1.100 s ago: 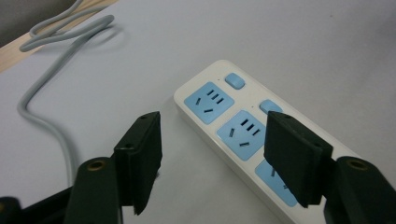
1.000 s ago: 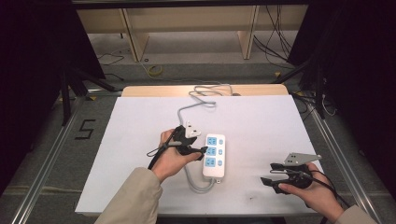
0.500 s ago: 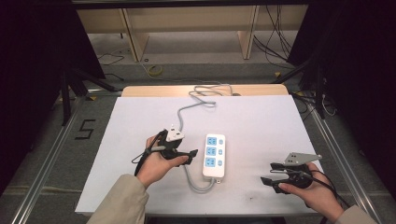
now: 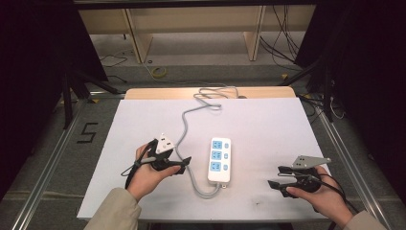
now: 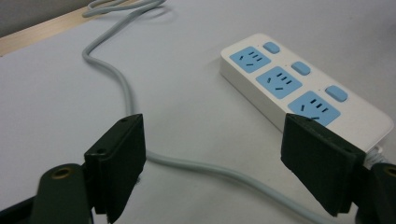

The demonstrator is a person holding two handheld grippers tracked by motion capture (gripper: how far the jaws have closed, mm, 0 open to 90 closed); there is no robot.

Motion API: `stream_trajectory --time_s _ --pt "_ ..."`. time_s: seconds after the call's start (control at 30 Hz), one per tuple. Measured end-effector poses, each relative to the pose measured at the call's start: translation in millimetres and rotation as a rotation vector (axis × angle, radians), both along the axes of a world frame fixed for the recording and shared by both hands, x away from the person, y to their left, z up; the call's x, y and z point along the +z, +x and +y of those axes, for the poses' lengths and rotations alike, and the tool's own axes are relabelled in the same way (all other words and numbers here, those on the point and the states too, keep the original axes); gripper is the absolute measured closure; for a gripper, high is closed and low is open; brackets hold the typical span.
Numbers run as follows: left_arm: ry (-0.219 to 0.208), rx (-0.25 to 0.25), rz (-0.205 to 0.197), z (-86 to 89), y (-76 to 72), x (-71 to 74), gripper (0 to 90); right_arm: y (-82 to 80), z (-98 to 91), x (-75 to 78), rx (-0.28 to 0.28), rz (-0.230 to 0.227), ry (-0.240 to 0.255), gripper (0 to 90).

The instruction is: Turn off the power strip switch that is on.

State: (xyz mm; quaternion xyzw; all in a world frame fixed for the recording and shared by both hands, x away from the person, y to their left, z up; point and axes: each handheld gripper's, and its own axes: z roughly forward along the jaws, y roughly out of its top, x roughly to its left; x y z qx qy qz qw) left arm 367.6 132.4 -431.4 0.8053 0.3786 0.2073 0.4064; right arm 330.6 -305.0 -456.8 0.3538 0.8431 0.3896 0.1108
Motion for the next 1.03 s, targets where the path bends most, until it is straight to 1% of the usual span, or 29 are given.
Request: stream_trajectory --time_s 0.07,0.13,0.2,0.3,0.37,0.43,0.5,0.6,0.67,0.73,0.83,0.93,0.97,1.03 --pt "0.000 0.017 -0.003 4.2 -3.0 -3.1 21.9 0.4 -0.6 0.2 0.001 -0.002 -0.002 30.0" --pt "0.009 0.038 0.001 7.0 -7.0 -7.6 22.3 0.4 -1.0 0.4 -0.002 0.000 -0.001 29.9" --pt "0.014 0.042 0.012 9.5 -9.9 -10.7 22.3 0.7 -1.7 0.5 -0.001 -0.002 0.001 30.0" --pt "0.026 0.054 0.012 15.6 -14.2 -14.2 22.2 0.7 -2.6 0.8 -0.009 -0.001 0.005 30.0" --pt "0.031 0.062 0.010 21.4 -16.3 -16.1 22.2 0.7 -3.3 0.8 -0.008 -0.003 0.005 30.0" --pt "0.028 0.076 0.011 27.6 -19.1 -18.8 22.2 0.6 -3.9 0.9 -0.010 -0.002 0.004 30.0" --pt "0.038 0.092 0.014 34.4 -22.4 -21.7 22.2 0.4 -4.0 0.9 -0.010 -0.001 0.004 30.0" --pt "0.063 0.110 0.015 43.5 -27.3 -24.7 22.3 0.3 -4.1 1.0 -0.012 -0.004 0.005 30.0" --pt "0.062 0.124 0.013 47.6 -29.2 -24.8 22.2 0.0 -4.4 1.1 -0.013 -0.003 0.007 30.0" --pt "0.065 0.132 0.007 48.8 -29.7 -25.2 22.2 0.0 -4.8 1.0 -0.015 -0.004 0.008 30.0" --pt "0.071 0.129 0.009 47.6 -29.5 -25.8 22.2 -0.4 -5.1 1.1 -0.016 -0.003 0.007 30.0" --pt "0.087 0.120 0.000 44.4 -30.2 -25.9 22.3 -1.0 -5.3 1.1 -0.019 -0.002 0.009 30.0" --pt "0.087 0.119 -0.006 43.6 -29.9 -26.1 22.3 -1.1 -5.8 1.2 -0.017 -0.002 0.008 30.0" --pt "0.088 0.122 -0.003 43.9 -28.4 -27.2 22.1 -1.1 -6.5 1.3 -0.022 -0.001 0.014 30.0"
